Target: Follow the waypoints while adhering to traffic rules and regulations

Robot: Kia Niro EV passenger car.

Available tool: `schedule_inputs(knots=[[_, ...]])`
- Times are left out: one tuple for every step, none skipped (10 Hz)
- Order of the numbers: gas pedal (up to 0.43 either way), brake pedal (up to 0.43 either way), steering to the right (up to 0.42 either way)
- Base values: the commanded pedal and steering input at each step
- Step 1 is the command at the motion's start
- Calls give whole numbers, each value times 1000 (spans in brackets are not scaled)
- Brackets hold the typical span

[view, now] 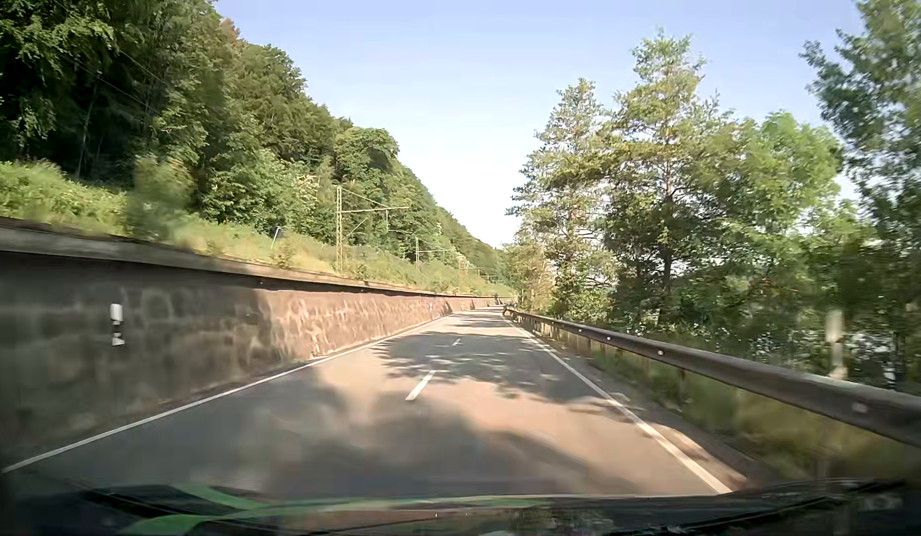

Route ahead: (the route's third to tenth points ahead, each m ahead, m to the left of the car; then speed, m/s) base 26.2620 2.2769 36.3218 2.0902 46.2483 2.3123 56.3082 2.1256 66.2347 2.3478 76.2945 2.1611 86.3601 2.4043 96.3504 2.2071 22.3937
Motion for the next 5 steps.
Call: schedule_inputs(knots=[[240,0,-4],[240,0,-4],[240,0,-4],[240,0,-4],[220,0,-4]])
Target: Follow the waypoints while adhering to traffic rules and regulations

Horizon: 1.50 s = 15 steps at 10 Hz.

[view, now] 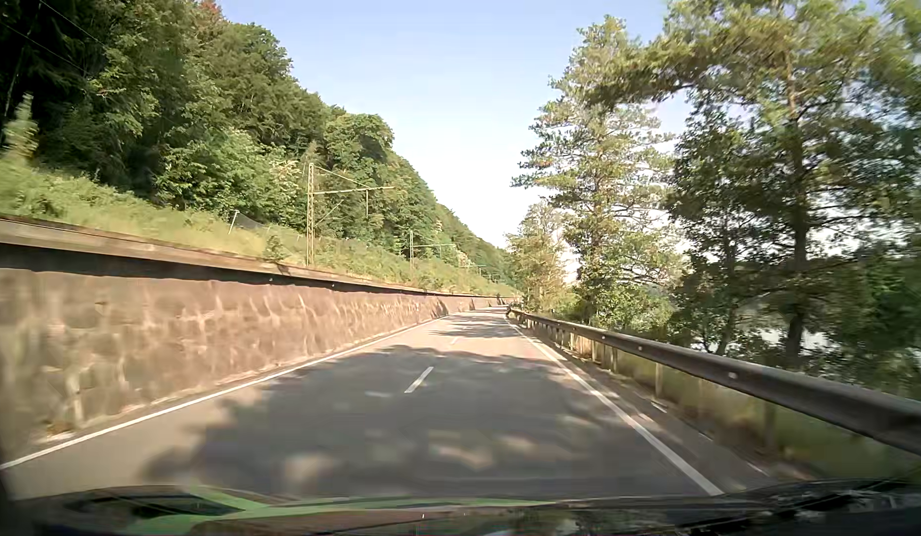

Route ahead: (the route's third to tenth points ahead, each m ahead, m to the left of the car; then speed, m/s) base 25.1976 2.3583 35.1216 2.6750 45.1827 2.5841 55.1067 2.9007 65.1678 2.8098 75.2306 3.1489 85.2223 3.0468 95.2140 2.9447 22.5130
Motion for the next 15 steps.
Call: schedule_inputs(knots=[[220,0,-4],[220,0,-4],[228,0,-4],[228,0,-4],[240,0,-4],[248,0,-4],[248,0,-4],[268,0,-4],[268,0,-4],[268,0,-4],[268,0,-4],[248,0,-4],[228,0,-4],[209,0,-4],[197,0,-4]])
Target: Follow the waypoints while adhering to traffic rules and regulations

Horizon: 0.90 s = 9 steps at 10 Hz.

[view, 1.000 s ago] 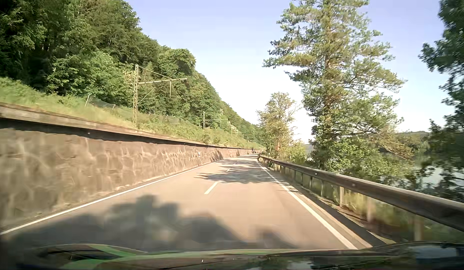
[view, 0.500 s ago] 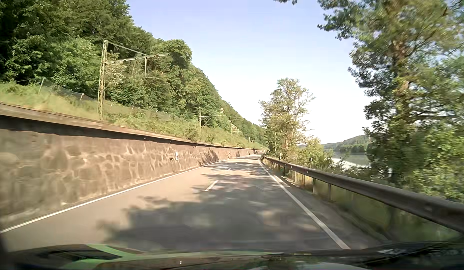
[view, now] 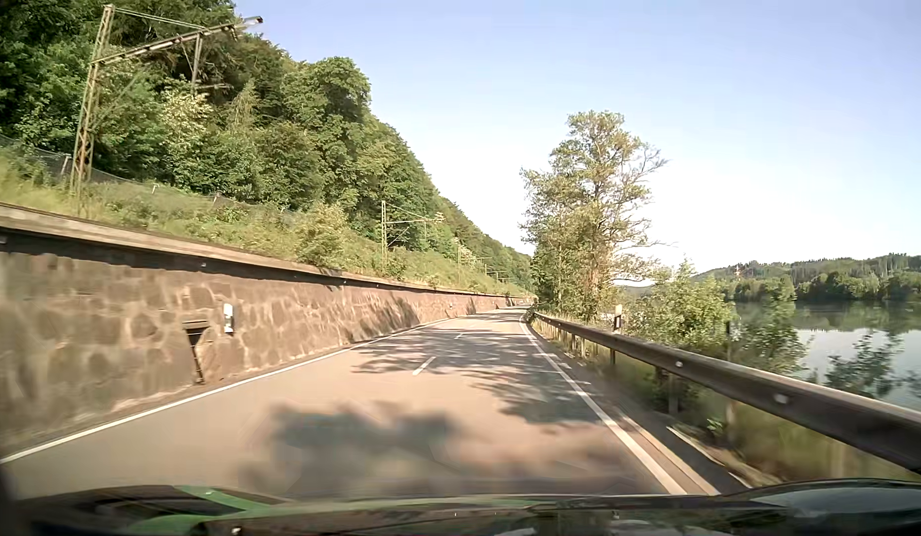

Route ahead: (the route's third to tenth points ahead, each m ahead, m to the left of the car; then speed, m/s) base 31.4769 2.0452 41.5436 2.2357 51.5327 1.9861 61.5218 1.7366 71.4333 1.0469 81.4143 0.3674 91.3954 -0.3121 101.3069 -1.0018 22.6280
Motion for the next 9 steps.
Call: schedule_inputs(knots=[[209,0,-3],[209,0,1],[209,0,4],[209,0,4],[130,0,4],[98,0,4],[28,0,4],[20,0,4],[47,0,4]])
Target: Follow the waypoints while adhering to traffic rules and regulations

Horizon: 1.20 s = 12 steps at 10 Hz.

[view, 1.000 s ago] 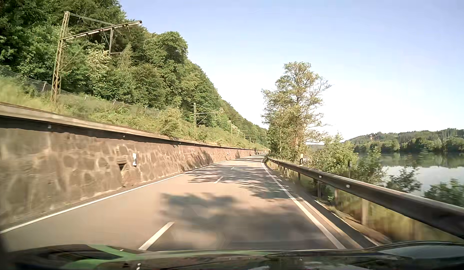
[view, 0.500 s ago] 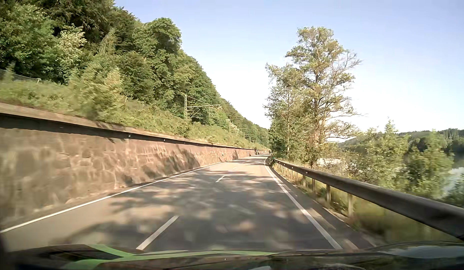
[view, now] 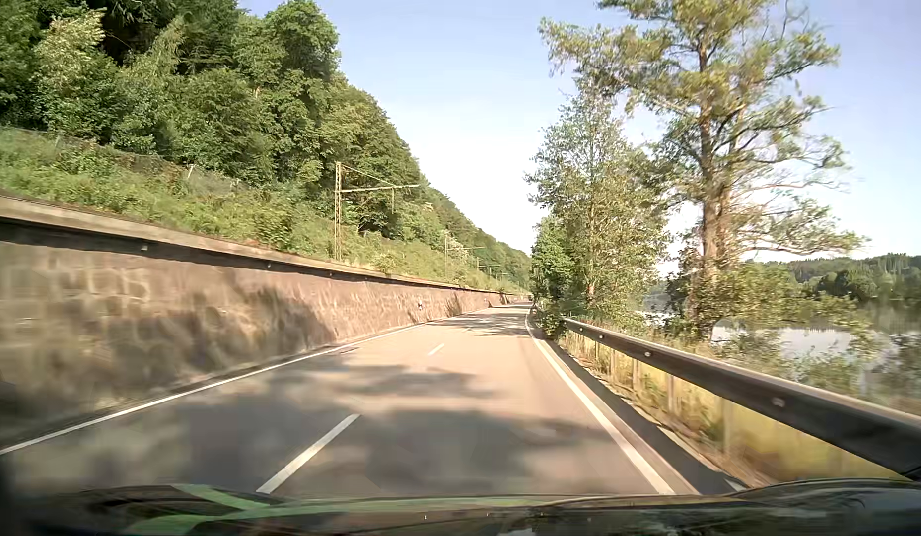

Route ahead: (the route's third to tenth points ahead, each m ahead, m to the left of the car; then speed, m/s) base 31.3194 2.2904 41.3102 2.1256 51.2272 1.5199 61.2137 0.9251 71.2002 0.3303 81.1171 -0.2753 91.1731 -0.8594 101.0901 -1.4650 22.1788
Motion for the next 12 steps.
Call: schedule_inputs(knots=[[130,0,4],[157,0,4],[157,0,4],[177,0,4],[189,0,6],[197,0,9],[197,0,10],[209,0,7],[209,0,4],[220,0,3],[220,0,5],[220,0,6]])
